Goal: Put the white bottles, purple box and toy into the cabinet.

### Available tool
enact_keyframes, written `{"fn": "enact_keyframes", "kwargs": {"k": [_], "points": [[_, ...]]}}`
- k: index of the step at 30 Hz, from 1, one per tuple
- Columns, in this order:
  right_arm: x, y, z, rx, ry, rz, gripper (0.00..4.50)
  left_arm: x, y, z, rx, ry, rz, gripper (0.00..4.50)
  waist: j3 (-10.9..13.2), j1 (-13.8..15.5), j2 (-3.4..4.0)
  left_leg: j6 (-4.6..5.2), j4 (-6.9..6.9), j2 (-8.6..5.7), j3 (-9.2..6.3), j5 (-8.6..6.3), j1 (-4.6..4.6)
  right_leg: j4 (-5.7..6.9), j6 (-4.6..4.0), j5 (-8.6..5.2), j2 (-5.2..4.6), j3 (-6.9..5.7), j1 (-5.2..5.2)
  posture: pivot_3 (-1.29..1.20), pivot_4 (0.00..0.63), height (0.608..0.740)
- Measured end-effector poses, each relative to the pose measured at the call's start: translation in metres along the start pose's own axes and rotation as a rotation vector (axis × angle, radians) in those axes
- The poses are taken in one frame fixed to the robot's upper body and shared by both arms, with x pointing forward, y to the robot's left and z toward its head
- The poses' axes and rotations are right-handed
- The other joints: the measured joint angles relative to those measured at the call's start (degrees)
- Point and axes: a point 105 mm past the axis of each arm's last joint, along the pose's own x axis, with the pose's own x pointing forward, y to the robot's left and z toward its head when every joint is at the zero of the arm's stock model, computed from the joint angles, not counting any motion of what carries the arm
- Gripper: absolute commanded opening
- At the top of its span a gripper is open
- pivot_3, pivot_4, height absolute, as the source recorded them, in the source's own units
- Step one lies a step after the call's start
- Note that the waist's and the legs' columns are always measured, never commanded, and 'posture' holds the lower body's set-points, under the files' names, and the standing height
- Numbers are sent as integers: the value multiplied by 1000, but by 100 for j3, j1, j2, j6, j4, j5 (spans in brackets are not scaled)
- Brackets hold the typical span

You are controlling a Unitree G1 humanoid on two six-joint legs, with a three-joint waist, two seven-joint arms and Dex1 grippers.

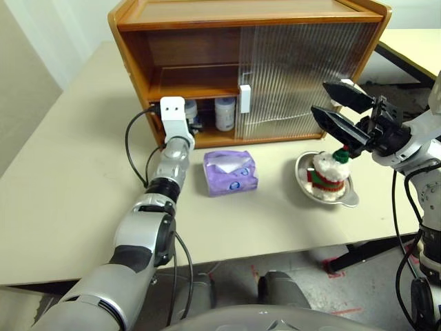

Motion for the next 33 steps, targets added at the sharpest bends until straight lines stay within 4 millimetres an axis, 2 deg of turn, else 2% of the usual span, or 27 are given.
{"fn": "enact_keyframes", "kwargs": {"k": [10, 15, 20, 24, 33], "points": [[5, -3, 1, -1, -10, 24, 4500, -18, 16, -4, -1, -42, 1, 4463, -1, 19, 0, 0, 0, 3, 2, 0, 3, 4, -8, 9, 0, 6, 0, -82, 0, 740], [8, -4, 0, 5, -11, 33, 4500, -32, 17, 7, -13, -70, -67, 4463, -2, 14, -1, 0, 0, 5, 2, 0, 6, 7, -11, 11, 3, 12, -2, -77, 0, 740], [10, -3, -1, 8, -11, 46, 4500, -48, 12, 22, 30, -93, -213, 4463, -3, 20, 1, 0, 1, 4, 3, 0, 6, 6, -17, 14, 2, 15, -2, -71, 0, 740], [12, -2, -1, 9, -13, 53, 4500, -54, 5, 38, -7, -120, -332, 4463, -3, 23, 2, 0, 2, 4, 3, 0, 6, 5, -18, 13, 2, 15, -2, -70, 0, 740], [13, -2, -3, 13, -9, 58, 4500, -98, -17, 44, -16, -115, -836, 4463, -8, 10, 11, 1, 1, 21, 12, 1, 12, 5, -33, -3, 27, 37, -5, -71, 0, 740]]}}
